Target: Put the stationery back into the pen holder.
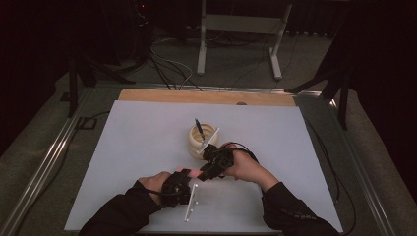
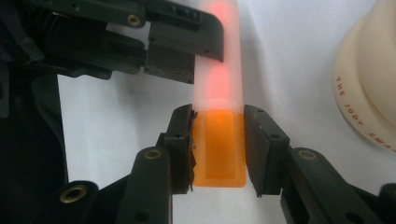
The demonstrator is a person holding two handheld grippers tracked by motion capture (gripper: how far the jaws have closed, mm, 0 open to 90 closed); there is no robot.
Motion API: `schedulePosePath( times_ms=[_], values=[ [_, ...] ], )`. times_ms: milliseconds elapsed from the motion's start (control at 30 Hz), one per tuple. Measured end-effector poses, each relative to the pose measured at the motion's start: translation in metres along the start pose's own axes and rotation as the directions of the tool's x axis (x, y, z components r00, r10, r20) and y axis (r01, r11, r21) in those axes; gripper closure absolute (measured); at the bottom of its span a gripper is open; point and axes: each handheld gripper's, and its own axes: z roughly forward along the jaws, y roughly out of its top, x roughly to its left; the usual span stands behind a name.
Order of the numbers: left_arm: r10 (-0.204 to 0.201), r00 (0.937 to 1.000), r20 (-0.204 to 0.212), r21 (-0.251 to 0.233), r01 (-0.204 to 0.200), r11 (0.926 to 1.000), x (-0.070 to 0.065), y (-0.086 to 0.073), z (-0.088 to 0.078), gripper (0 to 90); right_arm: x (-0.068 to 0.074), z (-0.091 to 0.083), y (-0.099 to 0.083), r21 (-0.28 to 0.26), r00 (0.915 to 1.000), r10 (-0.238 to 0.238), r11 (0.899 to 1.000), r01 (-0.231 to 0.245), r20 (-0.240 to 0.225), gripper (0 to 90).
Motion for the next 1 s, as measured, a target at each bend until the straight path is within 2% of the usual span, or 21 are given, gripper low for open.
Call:
schedulePosePath(
  times_ms=[133,267,333,367,400,533,600,633,733,800,833,867,900,933,1000],
  values=[
    [0.019,0.9997,-0.015,0.009,-0.019,0.9998,0.000,0.000,-0.001,75.2,-0.001,-0.001,0.001,-0.009,0.9999,0.013,1.000,-0.013,-0.002,64.6],
    [0.012,0.9994,-0.032,0.006,-0.012,0.9999,0.001,0.000,-0.001,76.5,-0.003,-0.003,0.000,-0.025,0.9992,0.039,0.999,-0.039,-0.013,64.3],
    [-0.016,0.9989,-0.045,-0.008,0.016,0.9998,0.003,-0.002,-0.002,76.6,-0.004,-0.005,0.000,-0.049,0.9987,0.047,0.998,-0.048,-0.016,63.4],
    [-0.023,0.9990,-0.038,-0.004,0.023,0.9997,0.005,-0.003,-0.003,76.7,-0.004,-0.006,0.000,-0.060,0.9984,0.054,0.997,-0.055,-0.016,62.1],
    [-0.023,0.9990,-0.038,-0.004,0.023,0.9997,0.005,-0.003,-0.003,76.7,-0.005,-0.008,0.000,-0.069,0.9984,0.055,0.996,-0.056,-0.013,58.0],
    [-0.074,0.9966,-0.035,-0.025,0.073,0.9970,0.009,-0.005,-0.005,76.7,-0.008,-0.015,-0.002,-0.110,0.9968,0.080,0.991,-0.080,-0.007,51.3],
    [-0.096,0.9952,-0.019,-0.036,0.095,0.9948,0.011,-0.006,-0.005,76.7,-0.009,-0.021,-0.003,-0.145,0.9957,0.092,0.985,-0.093,-0.016,49.1],
    [-0.112,0.9936,-0.018,-0.041,0.111,0.9930,0.012,-0.007,-0.005,76.7,-0.009,-0.028,-0.004,-0.181,0.9952,0.097,0.979,-0.098,-0.016,43.5],
    [-0.135,0.9909,0.000,-0.043,0.135,0.9900,0.014,-0.009,-0.006,76.7,-0.008,-0.039,-0.007,-0.232,0.9949,0.095,0.967,-0.100,-0.033,38.2],
    [-0.149,0.9888,0.013,-0.041,0.149,0.9879,0.016,-0.010,-0.007,76.7,-0.008,-0.043,-0.008,-0.244,0.9950,0.093,0.965,-0.099,-0.036,37.6],
    [-0.160,0.9869,0.017,-0.044,0.161,0.9860,0.016,-0.011,-0.007,76.7,-0.008,-0.049,-0.011,-0.266,0.9944,0.097,0.958,-0.105,-0.040,33.6],
    [-0.170,0.9852,0.021,-0.047,0.171,0.9842,0.017,-0.011,-0.008,76.7,-0.008,-0.049,-0.011,-0.266,0.9944,0.097,0.958,-0.105,-0.040,33.6],
    [-0.167,0.9856,0.023,-0.041,0.168,0.9849,0.019,-0.012,-0.008,76.7,-0.009,-0.055,-0.015,-0.285,0.9941,0.103,0.952,-0.109,-0.035,31.9],
    [-0.186,0.9823,0.025,-0.049,0.187,0.9812,0.019,-0.013,-0.008,76.7,-0.009,-0.055,-0.015,-0.285,0.9941,0.103,0.952,-0.109,-0.035,31.9],
    [-0.205,0.9783,0.028,-0.058,0.207,0.9767,0.020,-0.014,-0.008,76.7,-0.010,-0.059,-0.020,-0.308,0.9930,0.117,0.944,-0.117,-0.020,28.2]
  ],
)
